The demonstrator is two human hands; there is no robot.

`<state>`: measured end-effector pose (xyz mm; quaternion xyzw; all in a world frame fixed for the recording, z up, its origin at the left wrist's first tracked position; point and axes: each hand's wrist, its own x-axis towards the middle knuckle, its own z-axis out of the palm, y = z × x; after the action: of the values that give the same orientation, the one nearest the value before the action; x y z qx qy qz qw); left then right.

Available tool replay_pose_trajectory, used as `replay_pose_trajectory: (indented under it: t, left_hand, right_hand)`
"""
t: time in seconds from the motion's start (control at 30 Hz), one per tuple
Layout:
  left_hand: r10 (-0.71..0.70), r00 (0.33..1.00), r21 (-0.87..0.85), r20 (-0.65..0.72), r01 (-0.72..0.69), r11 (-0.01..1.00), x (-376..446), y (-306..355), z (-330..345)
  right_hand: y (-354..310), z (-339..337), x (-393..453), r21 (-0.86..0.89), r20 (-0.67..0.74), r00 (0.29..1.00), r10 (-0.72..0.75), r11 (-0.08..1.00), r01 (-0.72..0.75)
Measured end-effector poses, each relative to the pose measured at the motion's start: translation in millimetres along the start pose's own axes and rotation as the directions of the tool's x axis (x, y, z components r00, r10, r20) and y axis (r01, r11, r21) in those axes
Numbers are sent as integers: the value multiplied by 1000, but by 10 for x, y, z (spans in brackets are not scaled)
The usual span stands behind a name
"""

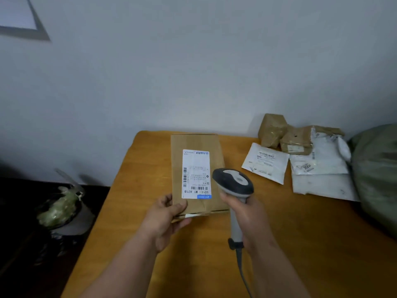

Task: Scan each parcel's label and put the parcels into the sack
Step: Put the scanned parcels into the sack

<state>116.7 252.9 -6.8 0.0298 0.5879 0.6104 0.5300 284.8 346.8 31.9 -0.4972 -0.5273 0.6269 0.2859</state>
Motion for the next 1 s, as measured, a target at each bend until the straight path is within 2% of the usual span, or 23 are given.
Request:
replay_pose_trajectory:
  t: [0.23, 0.4, 0.6, 1.0]
  left_hand:
    - [208, 978, -104, -32, -210, 972, -531, 121, 19]
    - [295, 954, -155, -54, -300, 941, -886, 35, 170]
    - [330, 942, -197, -66, -336, 921, -1265, -288, 437]
    - [376, 924, -225, -70, -382, 896, -1750, -595, 614]
  right_hand:
    - [-259, -108, -547, -74, -7, 998, -57, 996, 56]
    - [-400, -324, -915, -102, 100, 991, -89, 990, 99]
    - [-388, -677, -1370, -153, 196, 973, -122, 976, 153]
    - [-307, -1096, -1890, -182, 203, 969, -140, 967, 178]
